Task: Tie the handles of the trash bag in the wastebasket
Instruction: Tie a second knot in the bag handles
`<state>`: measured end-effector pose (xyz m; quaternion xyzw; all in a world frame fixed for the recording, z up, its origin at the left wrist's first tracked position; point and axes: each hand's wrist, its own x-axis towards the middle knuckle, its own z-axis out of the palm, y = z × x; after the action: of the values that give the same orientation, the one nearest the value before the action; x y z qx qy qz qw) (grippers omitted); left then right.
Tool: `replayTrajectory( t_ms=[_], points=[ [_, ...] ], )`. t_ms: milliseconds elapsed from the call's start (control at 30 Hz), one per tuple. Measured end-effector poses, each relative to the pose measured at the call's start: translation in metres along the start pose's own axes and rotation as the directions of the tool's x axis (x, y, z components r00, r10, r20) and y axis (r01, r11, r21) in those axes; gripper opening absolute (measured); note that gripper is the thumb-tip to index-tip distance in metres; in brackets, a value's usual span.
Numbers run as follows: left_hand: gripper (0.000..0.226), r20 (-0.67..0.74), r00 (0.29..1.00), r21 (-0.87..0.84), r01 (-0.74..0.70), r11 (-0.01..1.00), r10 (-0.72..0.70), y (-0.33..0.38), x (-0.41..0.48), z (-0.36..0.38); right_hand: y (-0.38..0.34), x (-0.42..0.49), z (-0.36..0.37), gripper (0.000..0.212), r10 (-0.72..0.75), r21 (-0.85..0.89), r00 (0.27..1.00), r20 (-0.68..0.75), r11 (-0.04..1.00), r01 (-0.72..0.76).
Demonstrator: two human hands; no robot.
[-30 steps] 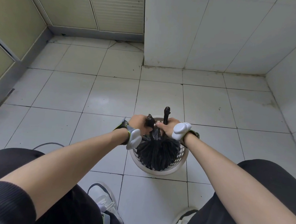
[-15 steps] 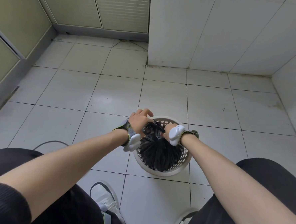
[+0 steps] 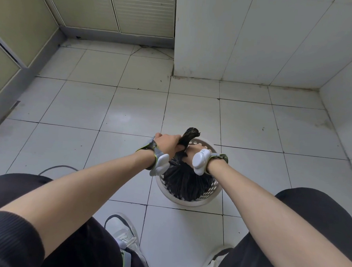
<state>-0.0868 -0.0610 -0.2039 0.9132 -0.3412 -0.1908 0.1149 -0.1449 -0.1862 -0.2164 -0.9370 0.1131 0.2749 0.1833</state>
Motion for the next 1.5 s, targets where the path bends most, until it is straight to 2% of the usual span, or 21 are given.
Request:
replayTrajectory(
  t_ms=[133,300,433,600,800,900,1067,1267,1500],
  points=[
    [0.023,-0.005,1.0,0.024,0.019,1.0,-0.019,-0.002,0.002,0.001,-0.005,-0.008,0.0,0.023,-0.043,-0.035,0.997,-0.07,0.999,0.04],
    [0.027,0.034,0.999,0.006,0.027,1.0,-0.028,0.003,0.004,-0.001,-0.001,-0.019,-0.008,0.018,-0.15,-0.008,0.982,-0.111,0.989,0.15],
    [0.024,0.034,0.999,0.027,0.024,0.999,-0.025,0.01,0.002,-0.001,0.002,-0.026,-0.013,0.014,-0.126,0.019,0.986,-0.111,0.991,0.129],
    [0.024,0.07,0.996,-0.097,0.061,0.993,-0.055,0.011,0.002,-0.003,0.005,-0.036,-0.017,0.014,-0.181,0.097,0.978,-0.107,0.977,0.191],
    [0.029,-0.017,0.997,-0.225,0.074,0.972,-0.08,0.018,0.002,-0.004,0.016,-0.04,-0.013,0.029,-0.092,0.112,0.991,-0.094,0.988,0.102],
    [0.023,-0.027,0.998,-0.208,0.046,0.977,-0.053,0.021,0.005,-0.008,0.02,-0.043,-0.012,0.03,-0.082,0.137,0.991,-0.102,0.986,0.096],
    [0.017,-0.001,1.0,-0.154,-0.009,0.988,0.009,0.023,0.007,-0.013,0.022,-0.047,-0.01,0.028,-0.07,0.189,0.987,-0.148,0.977,0.098],
    [0.03,0.043,0.999,-0.188,-0.006,0.982,0.015,0.031,-0.002,-0.018,0.025,-0.048,-0.011,0.018,-0.035,0.25,0.99,-0.135,0.966,0.068],
    [0.026,0.178,0.978,-0.108,-0.087,0.99,0.105,0.033,-0.012,-0.022,0.026,-0.049,-0.015,0.012,-0.034,0.32,0.991,-0.127,0.945,0.074]
  ],
)
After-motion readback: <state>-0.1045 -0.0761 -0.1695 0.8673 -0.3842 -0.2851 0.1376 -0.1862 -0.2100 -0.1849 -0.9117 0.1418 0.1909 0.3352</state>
